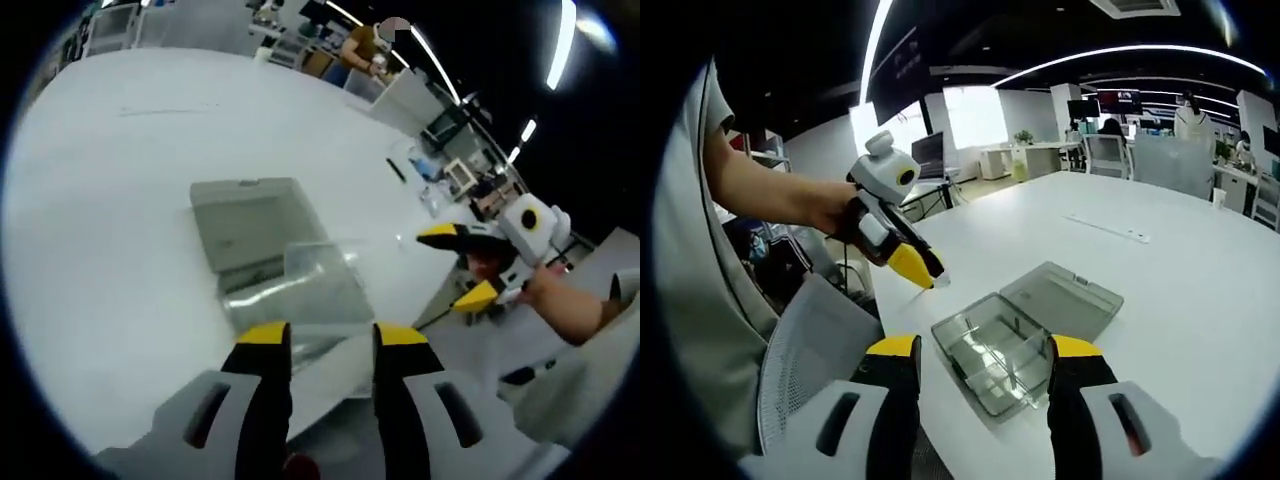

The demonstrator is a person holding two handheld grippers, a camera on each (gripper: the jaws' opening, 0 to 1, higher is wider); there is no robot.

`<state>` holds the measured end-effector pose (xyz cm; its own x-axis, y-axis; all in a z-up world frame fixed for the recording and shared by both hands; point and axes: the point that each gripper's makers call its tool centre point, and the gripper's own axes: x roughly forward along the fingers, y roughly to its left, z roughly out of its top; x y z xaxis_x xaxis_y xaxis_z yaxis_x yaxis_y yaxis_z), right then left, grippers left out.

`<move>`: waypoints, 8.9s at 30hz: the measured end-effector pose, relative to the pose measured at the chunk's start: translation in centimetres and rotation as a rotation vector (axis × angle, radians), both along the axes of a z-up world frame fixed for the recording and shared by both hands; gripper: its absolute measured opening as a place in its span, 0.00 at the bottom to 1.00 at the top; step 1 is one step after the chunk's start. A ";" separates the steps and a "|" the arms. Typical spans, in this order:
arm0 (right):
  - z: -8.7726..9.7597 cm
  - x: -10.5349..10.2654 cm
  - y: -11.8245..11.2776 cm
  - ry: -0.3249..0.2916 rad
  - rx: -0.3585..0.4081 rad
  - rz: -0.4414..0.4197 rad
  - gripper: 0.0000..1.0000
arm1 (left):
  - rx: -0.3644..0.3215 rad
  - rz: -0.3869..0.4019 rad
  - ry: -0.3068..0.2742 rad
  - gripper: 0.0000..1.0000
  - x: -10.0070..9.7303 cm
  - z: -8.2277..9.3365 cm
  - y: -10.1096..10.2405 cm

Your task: Insert the divider into the dual guide fixture by aligning both edges with the guide slots and pushing it downward to the bottom, including one-sided entry, uneven engagement, binding, and posture correction.

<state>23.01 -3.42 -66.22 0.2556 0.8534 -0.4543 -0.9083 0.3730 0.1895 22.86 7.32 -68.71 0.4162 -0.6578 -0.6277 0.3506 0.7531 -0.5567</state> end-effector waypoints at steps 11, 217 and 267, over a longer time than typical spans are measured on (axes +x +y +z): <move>1.2 0.5 0.7 0.051 0.082 0.001 0.47 | -0.062 -0.043 -0.043 0.28 -0.4 0.6 -1.5; -1.0 3.1 5.6 0.492 0.180 -0.436 0.30 | 0.233 0.037 -0.179 0.04 1.2 -1.3 -7.0; 0.9 1.8 4.6 0.517 0.311 -0.325 0.32 | 0.121 0.031 0.157 0.01 0.4 -1.9 -2.7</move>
<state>24.85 1.13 -65.27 0.3374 0.8803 -0.3335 -0.5234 0.4699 0.7109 23.22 4.62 -70.66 0.3257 -0.5624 -0.7601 0.2421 0.8267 -0.5079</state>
